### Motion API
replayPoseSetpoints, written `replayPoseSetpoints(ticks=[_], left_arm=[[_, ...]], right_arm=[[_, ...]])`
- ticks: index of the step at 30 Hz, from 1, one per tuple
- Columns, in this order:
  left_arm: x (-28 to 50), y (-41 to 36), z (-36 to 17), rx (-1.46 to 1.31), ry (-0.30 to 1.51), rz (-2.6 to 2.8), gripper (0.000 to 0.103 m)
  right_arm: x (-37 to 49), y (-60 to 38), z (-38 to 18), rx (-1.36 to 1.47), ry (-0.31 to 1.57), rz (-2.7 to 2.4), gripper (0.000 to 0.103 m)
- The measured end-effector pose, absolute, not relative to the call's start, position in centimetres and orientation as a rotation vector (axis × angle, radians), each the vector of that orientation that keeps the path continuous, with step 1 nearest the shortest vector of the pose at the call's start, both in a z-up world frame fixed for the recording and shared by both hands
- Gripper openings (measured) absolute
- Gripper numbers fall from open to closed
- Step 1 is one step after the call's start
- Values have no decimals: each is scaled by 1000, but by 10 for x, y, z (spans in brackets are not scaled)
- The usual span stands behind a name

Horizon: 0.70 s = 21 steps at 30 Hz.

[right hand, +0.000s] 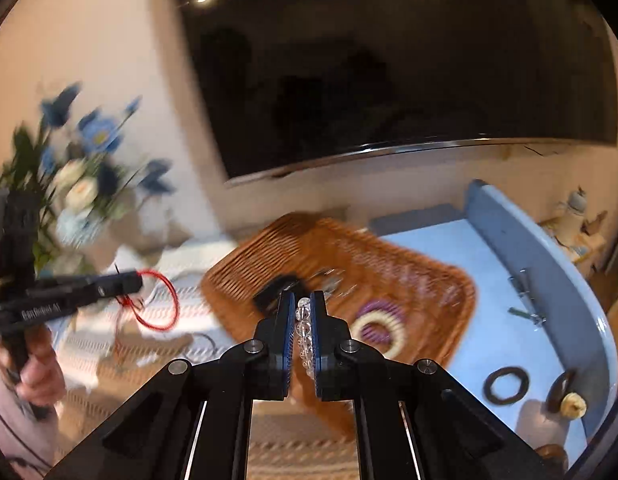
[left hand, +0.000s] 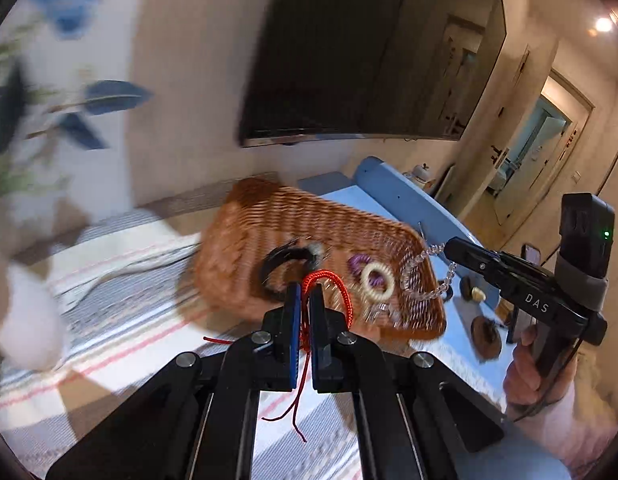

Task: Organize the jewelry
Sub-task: 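Carry both bracelets into the wicker basket and open both tools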

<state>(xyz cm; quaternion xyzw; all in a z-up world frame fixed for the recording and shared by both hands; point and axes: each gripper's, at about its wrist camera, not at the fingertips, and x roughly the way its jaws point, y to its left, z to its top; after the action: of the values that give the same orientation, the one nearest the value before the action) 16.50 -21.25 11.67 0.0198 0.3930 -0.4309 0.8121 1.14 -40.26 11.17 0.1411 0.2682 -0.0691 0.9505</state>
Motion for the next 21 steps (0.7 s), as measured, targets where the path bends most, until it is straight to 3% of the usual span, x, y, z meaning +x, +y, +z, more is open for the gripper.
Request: replayPoseSetpoints(ticks=[10,21], left_arm=[[200,-316,80,32,927,-919,2],[196,-344,68,107,913,-901,3]], right_arm=[[43,-466,80,365,578,-263,7],[52,-460,64,379,598,-237,8]])
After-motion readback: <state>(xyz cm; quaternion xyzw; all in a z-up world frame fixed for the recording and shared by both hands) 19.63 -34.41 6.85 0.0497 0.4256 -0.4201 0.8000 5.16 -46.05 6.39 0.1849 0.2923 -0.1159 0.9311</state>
